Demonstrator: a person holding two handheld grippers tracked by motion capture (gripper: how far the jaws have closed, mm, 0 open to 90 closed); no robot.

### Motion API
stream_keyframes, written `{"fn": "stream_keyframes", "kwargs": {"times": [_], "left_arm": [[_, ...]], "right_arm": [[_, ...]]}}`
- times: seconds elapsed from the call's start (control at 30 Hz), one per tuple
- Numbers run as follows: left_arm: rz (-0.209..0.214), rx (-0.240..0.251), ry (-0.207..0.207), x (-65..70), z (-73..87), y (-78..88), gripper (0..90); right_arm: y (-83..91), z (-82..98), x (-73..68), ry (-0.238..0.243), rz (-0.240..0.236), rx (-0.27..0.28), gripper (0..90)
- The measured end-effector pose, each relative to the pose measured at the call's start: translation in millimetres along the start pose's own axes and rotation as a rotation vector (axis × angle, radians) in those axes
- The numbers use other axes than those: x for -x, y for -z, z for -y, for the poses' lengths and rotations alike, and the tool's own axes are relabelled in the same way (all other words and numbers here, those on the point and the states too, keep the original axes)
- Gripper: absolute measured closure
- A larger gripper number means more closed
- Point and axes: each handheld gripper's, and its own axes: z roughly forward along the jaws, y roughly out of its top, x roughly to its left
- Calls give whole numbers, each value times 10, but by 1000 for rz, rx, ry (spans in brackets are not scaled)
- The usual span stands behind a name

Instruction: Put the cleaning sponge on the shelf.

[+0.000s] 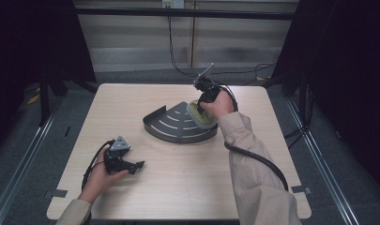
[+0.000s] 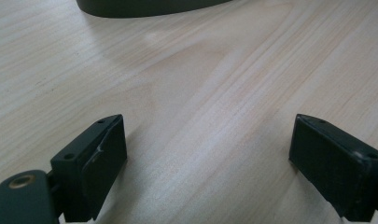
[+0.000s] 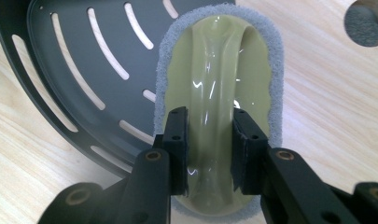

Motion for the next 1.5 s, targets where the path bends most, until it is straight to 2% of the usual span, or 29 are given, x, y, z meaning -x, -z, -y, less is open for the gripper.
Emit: {"fn": "stream_keyframes", "kwargs": {"times": [0.23,0.8,1.17,1.5], "left_arm": [[-4,-1,0,1,0,1,106],[-2,0,1,2,1,-1,106],[-3,-1,0,2,1,0,106],[-2,-1,0,2,1,0,106]], "right_arm": [[-111,5,-14,10,-11,-9,710],[-255,-14,-101,27,-35,-22,710],[-396,17,-96,54,-29,-32,710],[-426,41,-86,87,-17,-32,709]]}}
